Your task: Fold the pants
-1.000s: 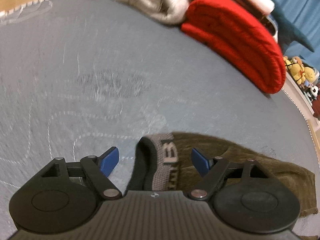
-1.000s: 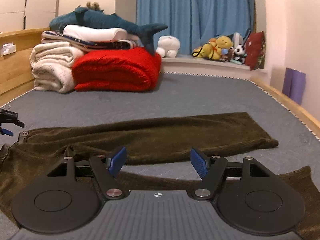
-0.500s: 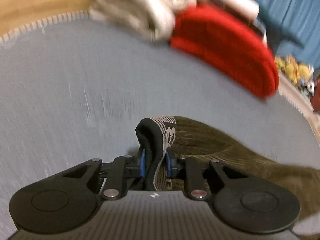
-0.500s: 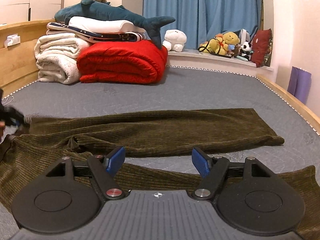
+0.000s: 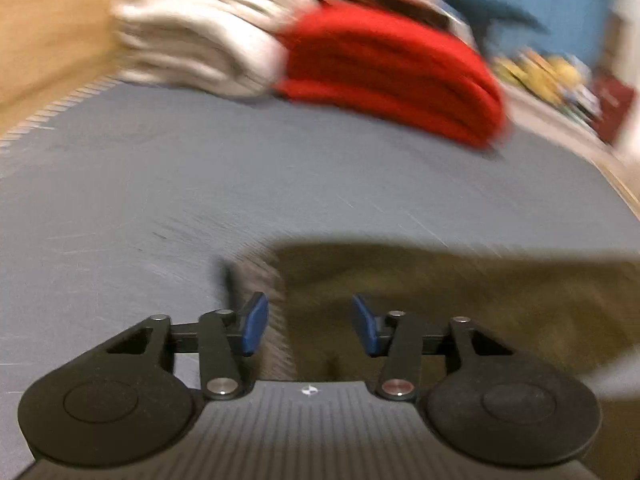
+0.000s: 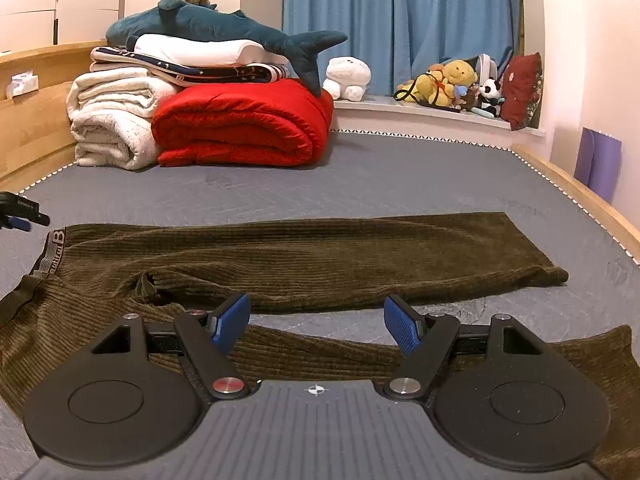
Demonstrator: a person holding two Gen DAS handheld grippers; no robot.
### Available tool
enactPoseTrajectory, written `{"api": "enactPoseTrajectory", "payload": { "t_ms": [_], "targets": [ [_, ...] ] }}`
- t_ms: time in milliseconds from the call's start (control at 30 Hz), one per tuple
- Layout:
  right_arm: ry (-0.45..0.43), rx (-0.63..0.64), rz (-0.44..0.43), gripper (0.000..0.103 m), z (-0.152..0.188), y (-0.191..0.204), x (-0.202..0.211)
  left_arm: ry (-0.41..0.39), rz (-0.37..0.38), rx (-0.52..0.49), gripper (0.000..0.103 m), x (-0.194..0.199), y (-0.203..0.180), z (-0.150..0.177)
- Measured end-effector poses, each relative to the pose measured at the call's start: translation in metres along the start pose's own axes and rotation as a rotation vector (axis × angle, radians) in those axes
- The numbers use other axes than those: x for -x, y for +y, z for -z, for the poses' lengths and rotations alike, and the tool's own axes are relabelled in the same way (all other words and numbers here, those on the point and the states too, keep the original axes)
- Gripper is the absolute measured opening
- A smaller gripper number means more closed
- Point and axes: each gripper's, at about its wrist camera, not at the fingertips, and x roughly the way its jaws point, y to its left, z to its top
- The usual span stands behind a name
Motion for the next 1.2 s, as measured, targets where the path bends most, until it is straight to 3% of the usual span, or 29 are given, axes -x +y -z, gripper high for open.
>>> {"api": "enactPoseTrajectory", "payload": {
  "t_ms": [33,133,167,267,367,433,500,567,633,767,833,933,967,1033,1200],
  "targets": [
    [0.004,-0.001,-0.003,0.076,0.000,0.001,-0.001,0.057,0.026,-0.041,0.033,-0.008,-0.005,0.006],
    [0.011,-0.001,-0.013,0.076,0.001,0.005,-0.003,0.257,-0.053,-0.114,0.022,-0.043,-0.003,0.033],
    [0.010,0.002,-0.017,0.076,0.001,0.006,-0.002,0.239,-0.045,-0.133,0.022,-0.042,-0.003,0.034],
    [0.005,0.013,-0.021,0.078,0.000,0.009,-0.001,0.210,-0.039,-0.043,0.023,-0.028,0.001,0.024],
    [0.001,0.016,-0.019,0.080,0.001,0.008,0.000,0.138,0.042,-0.036,0.024,-0.012,-0.009,0.016],
    [0.009,0.011,-0.020,0.080,0.002,0.006,-0.001,0.178,0.052,-0.056,0.026,-0.020,-0.012,0.018],
    [0.018,0.003,-0.019,0.080,0.003,0.003,-0.003,0.265,0.005,-0.129,0.027,-0.039,-0.017,0.031],
    [0.026,-0.004,-0.020,0.080,0.003,0.002,-0.006,0.261,-0.020,-0.179,0.028,-0.044,-0.024,0.034],
    [0.029,-0.010,-0.020,0.080,0.001,0.000,-0.007,0.240,-0.023,-0.154,0.029,-0.034,-0.024,0.026],
    [0.019,-0.021,-0.026,0.082,-0.001,-0.001,-0.006,0.154,0.120,-0.132,0.030,-0.007,-0.031,0.012],
    [0.021,-0.021,-0.031,0.082,-0.001,0.000,-0.007,0.193,0.148,-0.133,0.030,-0.010,-0.026,0.016],
    [0.032,-0.018,-0.035,0.082,0.001,0.003,-0.009,0.320,0.075,-0.219,0.031,-0.032,-0.020,0.037],
    [0.032,-0.019,-0.039,0.082,0.000,0.004,-0.008,0.309,0.079,-0.235,0.032,-0.033,-0.019,0.038],
    [0.025,-0.021,-0.043,0.082,-0.001,0.004,-0.006,0.305,0.079,-0.191,0.032,-0.030,-0.015,0.033],
    [0.007,-0.043,-0.048,0.083,-0.007,0.001,-0.002,0.146,0.133,-0.017,0.032,-0.002,-0.009,0.009]
  ]
}}
